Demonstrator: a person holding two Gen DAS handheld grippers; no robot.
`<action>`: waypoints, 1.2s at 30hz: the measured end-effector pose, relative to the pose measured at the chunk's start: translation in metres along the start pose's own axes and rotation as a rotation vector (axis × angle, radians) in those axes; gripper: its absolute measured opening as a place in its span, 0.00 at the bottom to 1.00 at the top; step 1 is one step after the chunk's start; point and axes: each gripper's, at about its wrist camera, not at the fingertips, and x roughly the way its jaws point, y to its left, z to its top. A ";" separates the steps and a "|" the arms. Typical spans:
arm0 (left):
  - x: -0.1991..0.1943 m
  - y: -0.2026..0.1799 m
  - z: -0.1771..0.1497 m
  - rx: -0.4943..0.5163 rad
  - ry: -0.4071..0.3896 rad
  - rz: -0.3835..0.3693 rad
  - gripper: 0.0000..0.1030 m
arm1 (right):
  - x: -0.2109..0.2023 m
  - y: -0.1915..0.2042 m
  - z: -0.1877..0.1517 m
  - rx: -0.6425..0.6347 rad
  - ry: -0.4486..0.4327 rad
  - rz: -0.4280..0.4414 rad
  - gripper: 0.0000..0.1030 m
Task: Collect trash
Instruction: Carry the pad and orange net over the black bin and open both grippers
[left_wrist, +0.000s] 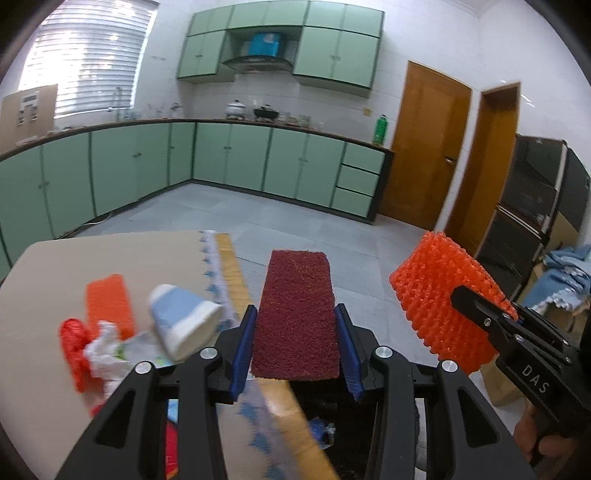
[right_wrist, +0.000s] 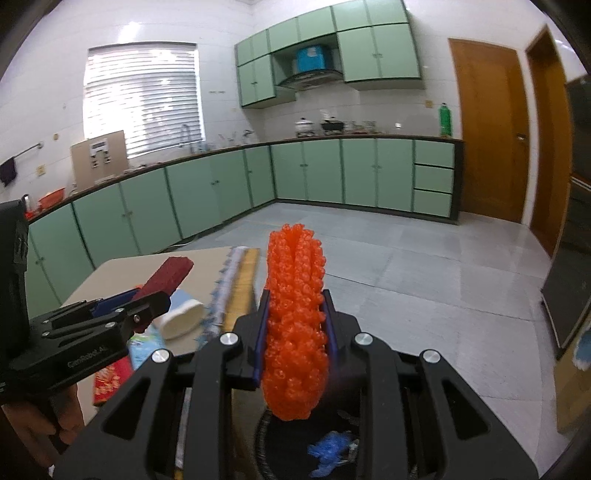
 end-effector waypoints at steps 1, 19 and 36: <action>0.004 -0.005 -0.001 0.006 0.004 -0.009 0.40 | 0.000 -0.008 -0.003 0.008 0.004 -0.014 0.24; 0.087 -0.082 -0.030 0.047 0.133 -0.109 0.40 | 0.019 -0.088 -0.057 0.080 0.104 -0.154 0.24; 0.129 -0.092 -0.037 0.038 0.235 -0.132 0.52 | 0.059 -0.112 -0.084 0.105 0.205 -0.187 0.54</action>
